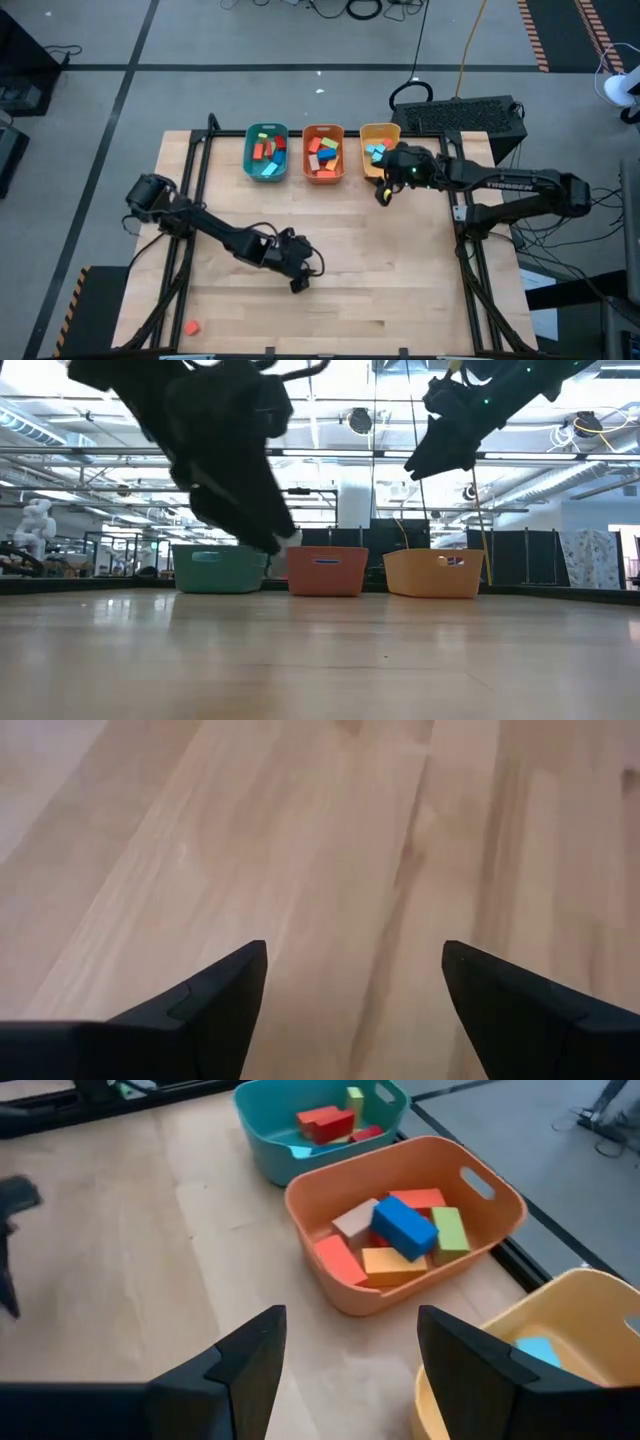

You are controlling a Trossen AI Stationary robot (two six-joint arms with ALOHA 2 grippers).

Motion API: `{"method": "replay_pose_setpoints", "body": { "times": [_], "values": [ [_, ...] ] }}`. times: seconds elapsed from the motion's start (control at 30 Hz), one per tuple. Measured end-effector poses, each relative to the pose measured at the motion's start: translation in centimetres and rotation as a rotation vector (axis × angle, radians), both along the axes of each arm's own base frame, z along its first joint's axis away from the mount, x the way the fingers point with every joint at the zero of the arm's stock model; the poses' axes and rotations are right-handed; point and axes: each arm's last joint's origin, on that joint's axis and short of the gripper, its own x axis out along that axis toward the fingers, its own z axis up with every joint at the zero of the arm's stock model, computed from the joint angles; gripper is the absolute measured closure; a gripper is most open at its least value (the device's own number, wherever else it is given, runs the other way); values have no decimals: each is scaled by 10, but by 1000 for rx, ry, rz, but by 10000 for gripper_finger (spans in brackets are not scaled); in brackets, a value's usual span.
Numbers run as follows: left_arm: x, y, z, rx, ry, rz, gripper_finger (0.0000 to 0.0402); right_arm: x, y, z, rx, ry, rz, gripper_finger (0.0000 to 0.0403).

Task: Sort blocks by size
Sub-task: Put the orange cube block into the yellow bin

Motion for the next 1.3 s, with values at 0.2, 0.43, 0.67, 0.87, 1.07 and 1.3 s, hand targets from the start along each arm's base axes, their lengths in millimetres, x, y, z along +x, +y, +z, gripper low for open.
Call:
{"method": "replay_pose_setpoints", "body": {
  "times": [0.2,0.43,0.67,0.87,1.07,1.3],
  "values": [
    [-17,-12,9,-6,30,83,98,4,15,0,-62,24,98,191],
    [-35,-28,11,-24,60,160,98,8,27,3,-97,2,172,191],
    [-55,-38,6,-39,165,222,98,15,48,7,-114,-62,264,191],
    [-70,-46,2,-138,295,290,98,24,68,6,-138,-99,356,191],
    [-83,-60,0,-282,419,339,98,28,81,9,-180,-147,420,191],
    [-97,-79,7,-441,634,333,98,27,88,8,-188,-131,458,190]
  ]
}}
